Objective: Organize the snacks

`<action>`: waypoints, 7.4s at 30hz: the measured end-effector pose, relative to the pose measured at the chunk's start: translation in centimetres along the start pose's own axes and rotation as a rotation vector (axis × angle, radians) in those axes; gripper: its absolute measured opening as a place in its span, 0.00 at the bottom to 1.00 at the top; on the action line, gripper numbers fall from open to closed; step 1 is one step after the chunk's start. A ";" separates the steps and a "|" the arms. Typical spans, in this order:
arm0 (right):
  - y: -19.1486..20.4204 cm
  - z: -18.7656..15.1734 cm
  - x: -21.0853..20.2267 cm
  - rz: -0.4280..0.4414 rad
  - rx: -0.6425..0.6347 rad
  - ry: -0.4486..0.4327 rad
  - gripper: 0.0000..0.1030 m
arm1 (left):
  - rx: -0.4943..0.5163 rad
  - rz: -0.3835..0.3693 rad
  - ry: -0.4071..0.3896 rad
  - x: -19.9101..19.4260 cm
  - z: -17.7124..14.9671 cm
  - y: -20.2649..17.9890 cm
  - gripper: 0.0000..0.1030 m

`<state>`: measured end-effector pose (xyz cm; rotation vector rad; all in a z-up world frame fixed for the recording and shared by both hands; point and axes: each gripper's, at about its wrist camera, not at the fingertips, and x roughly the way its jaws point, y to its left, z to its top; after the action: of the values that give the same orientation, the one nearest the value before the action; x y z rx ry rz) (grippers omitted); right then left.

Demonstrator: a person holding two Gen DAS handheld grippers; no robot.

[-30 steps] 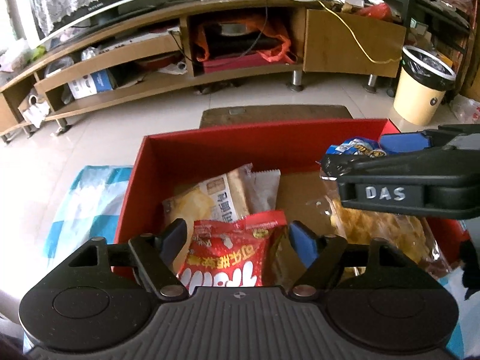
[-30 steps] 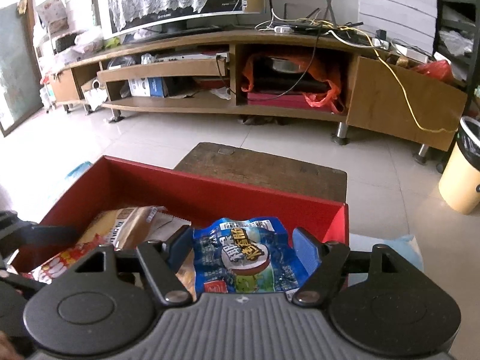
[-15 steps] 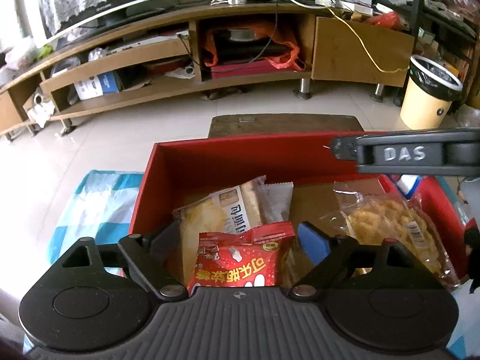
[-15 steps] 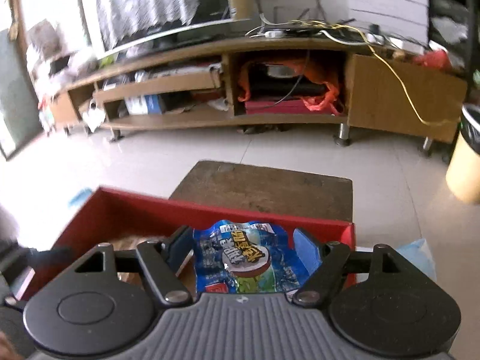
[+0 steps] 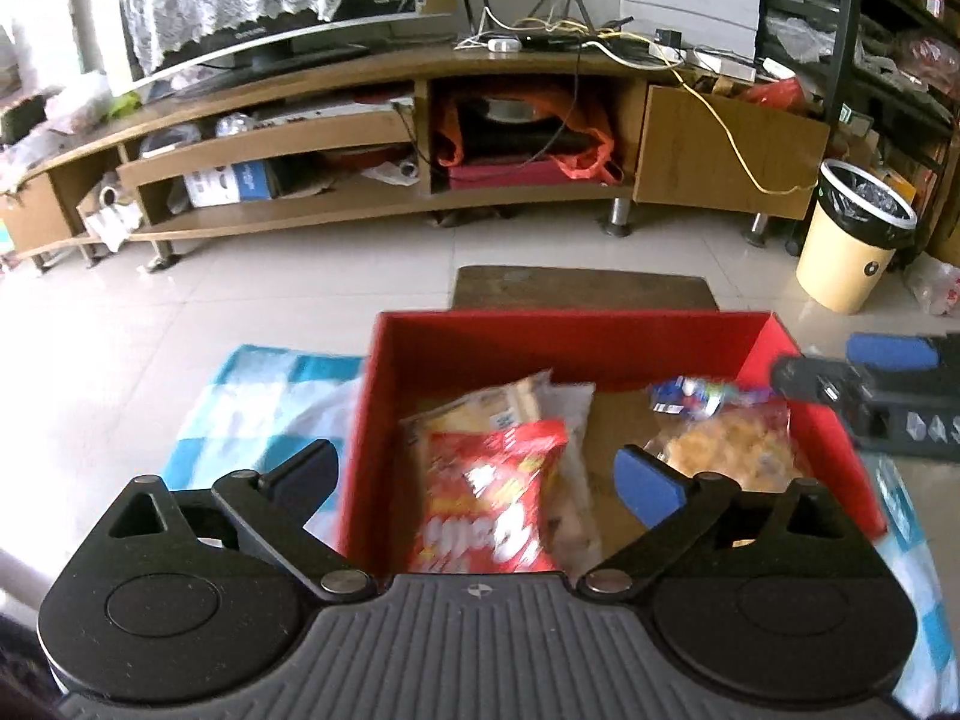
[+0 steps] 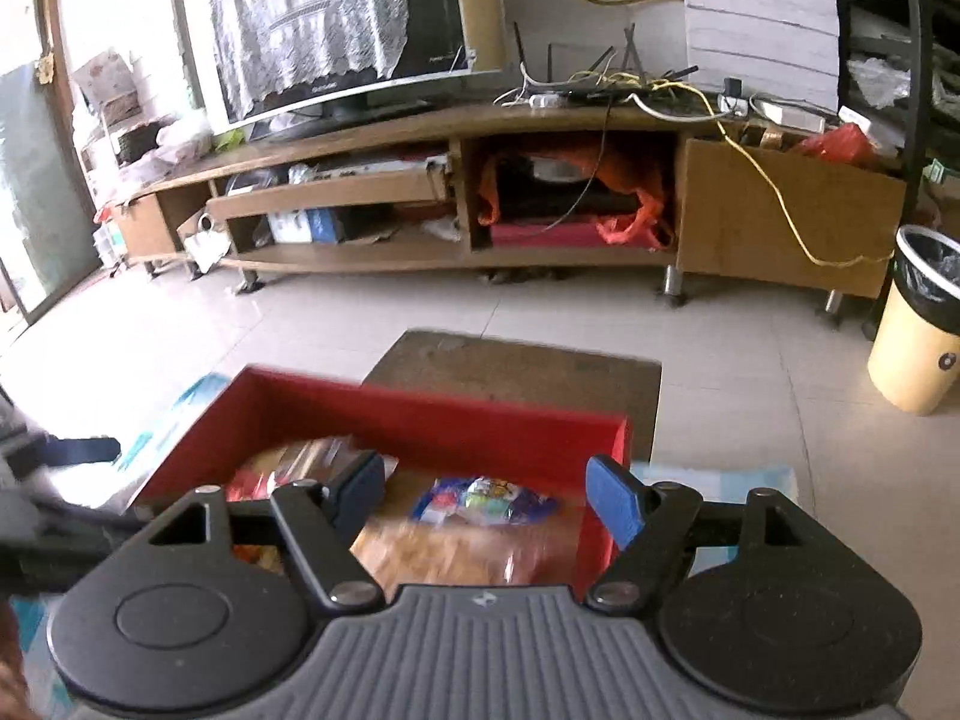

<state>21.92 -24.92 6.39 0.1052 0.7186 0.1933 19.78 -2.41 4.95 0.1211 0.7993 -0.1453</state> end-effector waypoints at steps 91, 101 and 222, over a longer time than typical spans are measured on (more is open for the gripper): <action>23.5 -11.2 4.6 0.095 -0.399 0.344 0.63 | -0.044 0.018 0.334 -4.3 -15.7 10.6 0.75; 23.0 -11.8 3.0 0.110 -0.427 0.299 0.59 | -0.068 0.015 0.333 -5.0 -15.4 10.5 0.59; 4.1 0.7 3.2 -0.109 -0.070 0.037 0.54 | -0.031 0.023 0.026 2.5 1.9 0.3 0.87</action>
<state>24.21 -20.27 5.53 -0.0040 0.7514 0.1165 22.92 -2.60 4.46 0.1031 0.8256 -0.1095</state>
